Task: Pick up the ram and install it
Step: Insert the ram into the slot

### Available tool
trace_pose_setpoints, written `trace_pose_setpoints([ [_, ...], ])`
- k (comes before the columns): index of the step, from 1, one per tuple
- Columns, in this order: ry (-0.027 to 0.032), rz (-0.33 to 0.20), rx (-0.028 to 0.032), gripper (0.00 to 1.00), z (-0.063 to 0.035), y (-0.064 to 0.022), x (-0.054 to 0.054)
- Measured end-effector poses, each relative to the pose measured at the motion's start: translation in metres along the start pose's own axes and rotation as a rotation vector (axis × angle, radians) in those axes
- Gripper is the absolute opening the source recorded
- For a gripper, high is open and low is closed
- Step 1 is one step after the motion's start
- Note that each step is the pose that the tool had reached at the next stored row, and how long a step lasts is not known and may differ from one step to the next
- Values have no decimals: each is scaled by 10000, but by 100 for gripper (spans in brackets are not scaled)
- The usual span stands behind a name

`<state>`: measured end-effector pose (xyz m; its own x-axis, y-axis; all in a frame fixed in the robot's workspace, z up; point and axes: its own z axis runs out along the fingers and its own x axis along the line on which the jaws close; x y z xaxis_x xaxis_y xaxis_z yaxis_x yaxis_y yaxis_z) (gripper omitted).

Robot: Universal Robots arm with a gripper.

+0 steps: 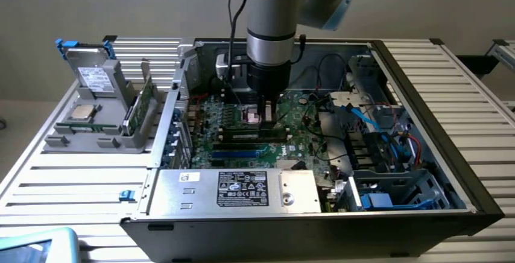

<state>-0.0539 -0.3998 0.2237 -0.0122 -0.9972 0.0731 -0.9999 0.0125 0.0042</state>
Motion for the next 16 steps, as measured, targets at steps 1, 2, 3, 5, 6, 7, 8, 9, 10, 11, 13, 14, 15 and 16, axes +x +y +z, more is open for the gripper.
trace_pose_setpoints([
  [1, 0, 1, 0, 15, 0, -1, 0],
  [2, 0, 1, 2, 22, 0, -1, 0],
  [3, 0, 1, 2, 22, -4, -2, 0],
  [5, -1, -1, 2, 22, -53, -9, 4],
  [6, 0, -1, 1, 22, -98, -24, 7],
  [7, -1, -2, -11, 22, -144, -44, 10],
  [8, 1, -3, -24, 22, -189, -67, 13],
  [9, 0, -5, -40, 22, -231, -92, 16],
  [10, 3, -5, -64, 22, -266, -117, 18],
  [11, 2, -8, -104, 22, -289, -142, 20],
  [13, 2, -14, -183, 22, -309, -182, 20],
  [14, 1, -16, -195, 22, -309, -182, 20],
  [15, 1, -16, -195, 22, -309, -183, 20],
  [16, 1, -15, -196, 22, -310, -182, 20],
])
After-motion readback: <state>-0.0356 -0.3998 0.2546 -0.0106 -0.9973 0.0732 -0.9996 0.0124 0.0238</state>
